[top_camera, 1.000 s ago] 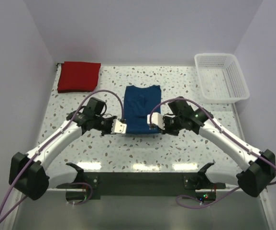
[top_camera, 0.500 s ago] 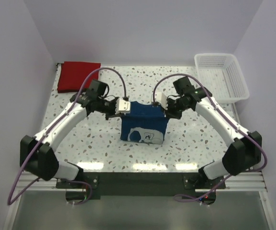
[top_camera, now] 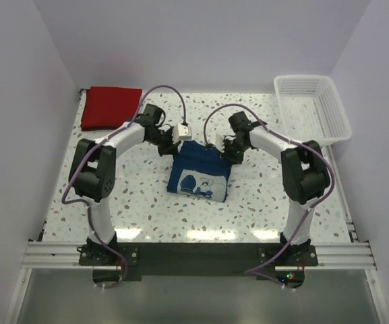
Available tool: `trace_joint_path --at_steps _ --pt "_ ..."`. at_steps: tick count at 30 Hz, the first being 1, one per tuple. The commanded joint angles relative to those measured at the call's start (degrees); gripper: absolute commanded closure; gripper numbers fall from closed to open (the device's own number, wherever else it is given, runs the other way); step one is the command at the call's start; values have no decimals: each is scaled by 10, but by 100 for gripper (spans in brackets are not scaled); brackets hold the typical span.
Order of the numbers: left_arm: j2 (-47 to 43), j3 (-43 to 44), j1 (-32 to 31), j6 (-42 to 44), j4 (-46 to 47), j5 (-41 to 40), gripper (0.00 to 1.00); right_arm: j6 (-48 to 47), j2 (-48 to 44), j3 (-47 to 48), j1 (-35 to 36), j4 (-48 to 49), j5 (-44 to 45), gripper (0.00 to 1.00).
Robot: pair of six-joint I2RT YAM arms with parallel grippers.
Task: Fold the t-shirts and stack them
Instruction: Fold the tshirt
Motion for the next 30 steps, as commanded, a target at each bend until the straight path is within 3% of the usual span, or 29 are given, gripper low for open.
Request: trace_joint_path --at_steps 1,5,11,14,15,18,19,20,23,30 --pt "-8 -19 5 -37 41 -11 100 2 7 -3 -3 43 16 100" --pt "-49 -112 2 -43 40 -17 100 21 -7 -50 12 43 7 100" --pt "-161 -221 -4 -26 10 6 100 41 -115 -151 64 36 -24 100" --pt "-221 -254 -21 -11 -31 22 99 65 -159 -152 81 -30 -55 100" --pt "-234 -259 -21 -7 -38 27 96 71 -167 -149 88 -48 -63 100" --pt "-280 -252 -21 26 -73 48 73 101 -181 -115 82 -99 -66 78" --pt "-288 -247 -21 32 -75 54 69 106 -183 -115 74 -102 -65 77" --pt "-296 -239 -21 41 -75 61 63 126 -181 -92 61 -102 -69 75" --pt "-313 -224 -41 67 -58 79 57 187 -149 -18 21 -113 -113 71" --pt "-228 -167 -116 100 -17 55 55 371 11 100 18 -72 -214 85"
